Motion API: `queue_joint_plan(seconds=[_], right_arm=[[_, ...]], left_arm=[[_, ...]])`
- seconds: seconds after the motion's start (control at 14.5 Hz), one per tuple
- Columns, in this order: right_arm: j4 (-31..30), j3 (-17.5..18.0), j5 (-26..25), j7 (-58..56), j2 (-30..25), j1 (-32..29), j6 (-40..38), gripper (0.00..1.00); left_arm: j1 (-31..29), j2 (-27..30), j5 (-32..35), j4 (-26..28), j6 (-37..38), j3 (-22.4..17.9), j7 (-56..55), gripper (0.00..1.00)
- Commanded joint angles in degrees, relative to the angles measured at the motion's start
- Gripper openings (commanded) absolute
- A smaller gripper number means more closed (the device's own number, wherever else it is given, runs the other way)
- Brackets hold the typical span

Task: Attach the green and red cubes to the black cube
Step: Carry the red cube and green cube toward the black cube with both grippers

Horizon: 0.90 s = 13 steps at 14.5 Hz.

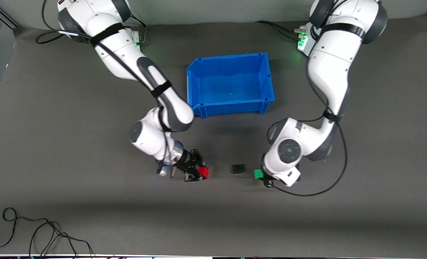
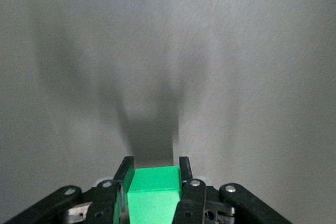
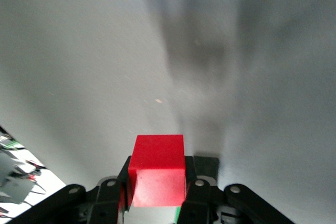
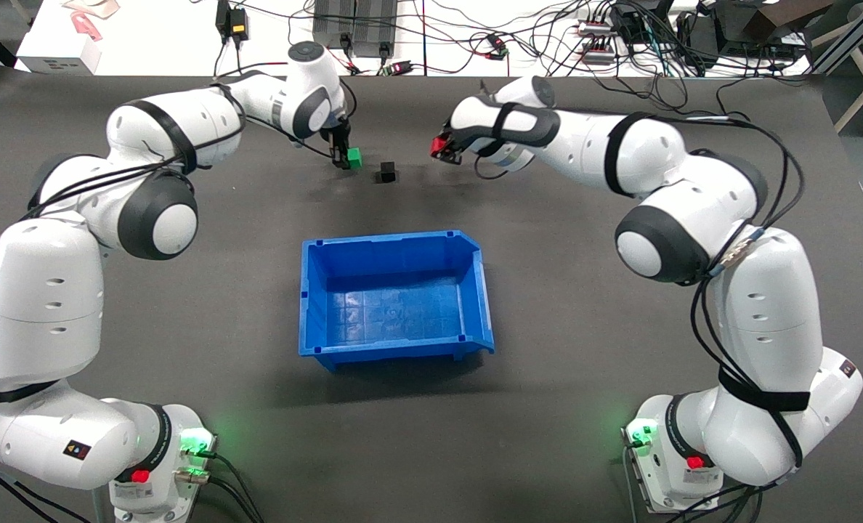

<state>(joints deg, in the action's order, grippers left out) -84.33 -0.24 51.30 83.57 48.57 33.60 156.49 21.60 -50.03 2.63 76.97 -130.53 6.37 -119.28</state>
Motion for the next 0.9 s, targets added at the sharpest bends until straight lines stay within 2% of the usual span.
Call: queue_joint_plan(seconds=[0.0, 0.21, 0.41, 0.62, 0.83], right_arm=[[2.42, -0.91, 0.99, 0.89, 2.22, 2.16, 0.74, 0.0], [5.65, -0.99, 0.9, 0.89, 5.82, 4.62, 1.27, 0.0], [10.4, -0.99, 0.73, 2.29, 10.48, 6.56, 5.22, 0.0], [14.18, -1.08, -2.51, 6.15, 13.82, 7.61, 5.58, 0.0], [18.14, -1.08, -9.09, 13.17, 16.55, 7.62, 5.58, 0.0]], left_arm=[[0.64, -0.59, -0.43, -2.0, 0.71, -1.01, -1.74, 0.0], [2.22, -1.82, -0.43, -1.91, 0.71, -1.01, -3.14, 0.0], [3.62, -2.26, -0.34, -1.91, 0.62, -1.01, -5.34, 0.0], [3.98, -2.35, -0.34, -1.83, -0.86, -1.09, -6.39, 0.0], [4.59, -2.7, -0.34, -1.83, -0.87, -1.01, -6.75, 0.0]])
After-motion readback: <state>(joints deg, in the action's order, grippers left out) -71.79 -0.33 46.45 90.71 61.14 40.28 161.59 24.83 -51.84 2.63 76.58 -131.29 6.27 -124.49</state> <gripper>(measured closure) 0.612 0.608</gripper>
